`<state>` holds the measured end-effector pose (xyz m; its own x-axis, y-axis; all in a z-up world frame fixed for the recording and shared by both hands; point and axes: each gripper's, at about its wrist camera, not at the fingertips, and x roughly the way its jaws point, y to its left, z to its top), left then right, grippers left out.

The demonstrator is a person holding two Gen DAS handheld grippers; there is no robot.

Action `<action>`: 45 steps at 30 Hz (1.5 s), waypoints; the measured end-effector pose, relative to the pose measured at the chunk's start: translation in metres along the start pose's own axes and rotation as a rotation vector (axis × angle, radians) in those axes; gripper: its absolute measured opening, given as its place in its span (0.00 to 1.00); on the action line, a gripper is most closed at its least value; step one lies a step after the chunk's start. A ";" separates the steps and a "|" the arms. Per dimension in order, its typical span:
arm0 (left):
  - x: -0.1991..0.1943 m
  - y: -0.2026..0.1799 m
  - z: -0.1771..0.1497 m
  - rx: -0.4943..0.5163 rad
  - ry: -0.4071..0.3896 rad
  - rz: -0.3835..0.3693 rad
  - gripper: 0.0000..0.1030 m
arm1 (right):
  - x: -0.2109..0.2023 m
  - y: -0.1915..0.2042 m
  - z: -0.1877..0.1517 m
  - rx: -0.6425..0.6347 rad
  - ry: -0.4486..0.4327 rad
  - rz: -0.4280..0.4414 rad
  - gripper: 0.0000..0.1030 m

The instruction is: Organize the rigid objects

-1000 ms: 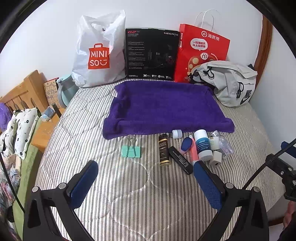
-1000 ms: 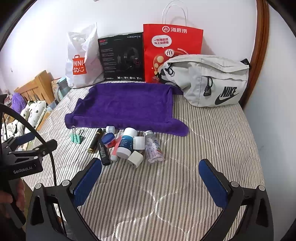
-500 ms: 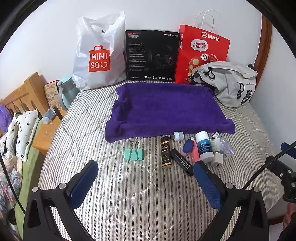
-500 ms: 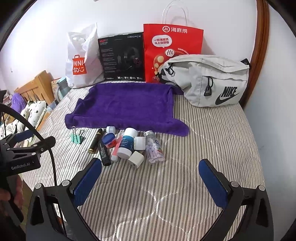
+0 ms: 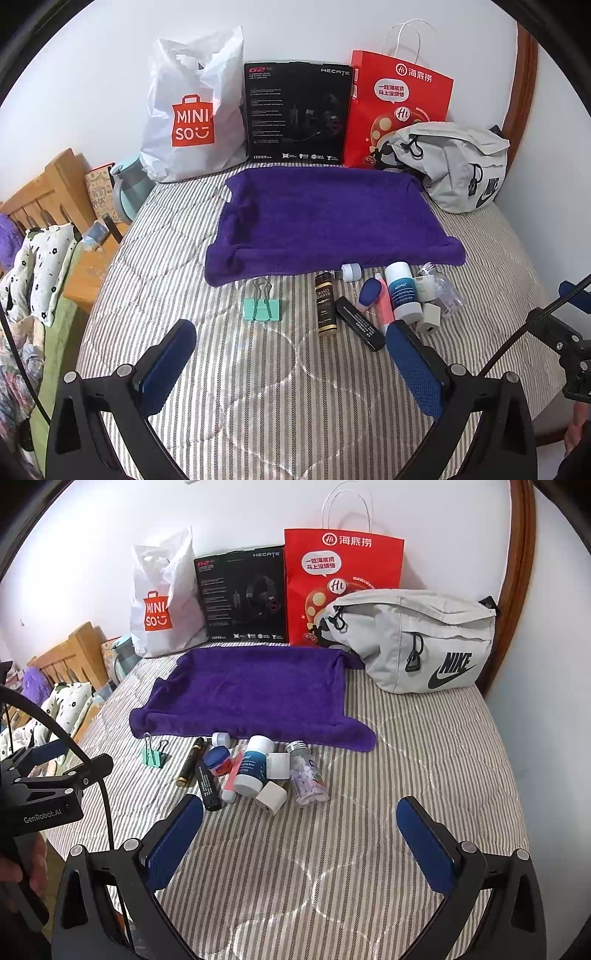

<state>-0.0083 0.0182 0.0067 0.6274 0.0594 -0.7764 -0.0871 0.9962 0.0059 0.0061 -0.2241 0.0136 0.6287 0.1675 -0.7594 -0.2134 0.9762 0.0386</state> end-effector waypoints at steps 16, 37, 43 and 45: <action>0.016 0.003 0.004 0.001 0.023 -0.010 1.00 | 0.010 -0.001 0.003 -0.003 0.023 0.005 1.00; 0.138 0.052 -0.007 -0.068 0.117 -0.037 0.99 | 0.078 -0.029 -0.004 -0.005 0.169 0.018 1.00; 0.157 0.057 -0.009 -0.082 0.106 -0.016 0.86 | 0.098 -0.050 -0.017 0.042 0.220 0.026 1.00; 0.158 0.053 -0.008 -0.062 0.095 -0.015 0.83 | 0.105 -0.055 -0.019 0.049 0.237 0.027 0.99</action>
<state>0.0802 0.0799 -0.1210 0.5533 0.0352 -0.8322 -0.1275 0.9909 -0.0429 0.0700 -0.2632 -0.0810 0.4294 0.1618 -0.8885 -0.1875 0.9784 0.0876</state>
